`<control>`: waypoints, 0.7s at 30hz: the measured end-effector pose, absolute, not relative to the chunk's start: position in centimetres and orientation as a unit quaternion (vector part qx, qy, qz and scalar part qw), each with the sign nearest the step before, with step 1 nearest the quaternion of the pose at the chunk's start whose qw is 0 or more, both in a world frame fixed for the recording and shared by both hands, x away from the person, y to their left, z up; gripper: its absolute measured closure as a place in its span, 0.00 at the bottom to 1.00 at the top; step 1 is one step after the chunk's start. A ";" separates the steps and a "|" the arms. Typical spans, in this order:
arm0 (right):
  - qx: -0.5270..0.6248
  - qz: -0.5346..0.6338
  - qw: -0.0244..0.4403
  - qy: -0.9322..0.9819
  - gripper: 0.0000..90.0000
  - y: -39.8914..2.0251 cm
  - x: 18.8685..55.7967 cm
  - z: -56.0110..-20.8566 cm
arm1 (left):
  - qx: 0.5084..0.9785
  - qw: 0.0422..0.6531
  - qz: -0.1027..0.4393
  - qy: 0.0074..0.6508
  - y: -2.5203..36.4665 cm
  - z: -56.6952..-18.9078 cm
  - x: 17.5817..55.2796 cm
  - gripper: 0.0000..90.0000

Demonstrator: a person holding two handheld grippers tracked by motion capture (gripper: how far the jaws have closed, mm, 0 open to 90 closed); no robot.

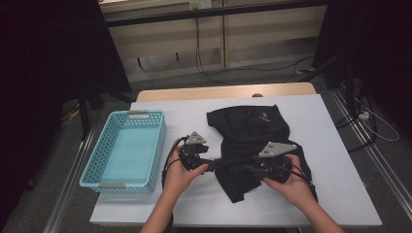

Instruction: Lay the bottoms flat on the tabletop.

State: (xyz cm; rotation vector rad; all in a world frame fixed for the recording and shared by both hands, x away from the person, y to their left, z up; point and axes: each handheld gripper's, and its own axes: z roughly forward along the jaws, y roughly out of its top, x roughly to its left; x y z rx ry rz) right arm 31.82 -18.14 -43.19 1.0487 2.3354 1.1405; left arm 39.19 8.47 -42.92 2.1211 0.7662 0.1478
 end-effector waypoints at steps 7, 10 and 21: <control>0.326 0.374 0.152 0.855 0.64 -15.1 31.4 -44.4 | 0.849 0.427 0.055 0.307 8.7 -42.9 39.2 0.25; 0.327 0.364 0.155 0.858 0.92 -15.3 32.0 -44.9 | 0.849 0.427 0.053 0.307 8.7 -43.0 39.2 0.26; 0.389 0.406 0.181 0.807 0.98 -21.0 33.1 -42.7 | 0.849 0.430 0.048 0.303 8.5 -43.0 39.1 0.26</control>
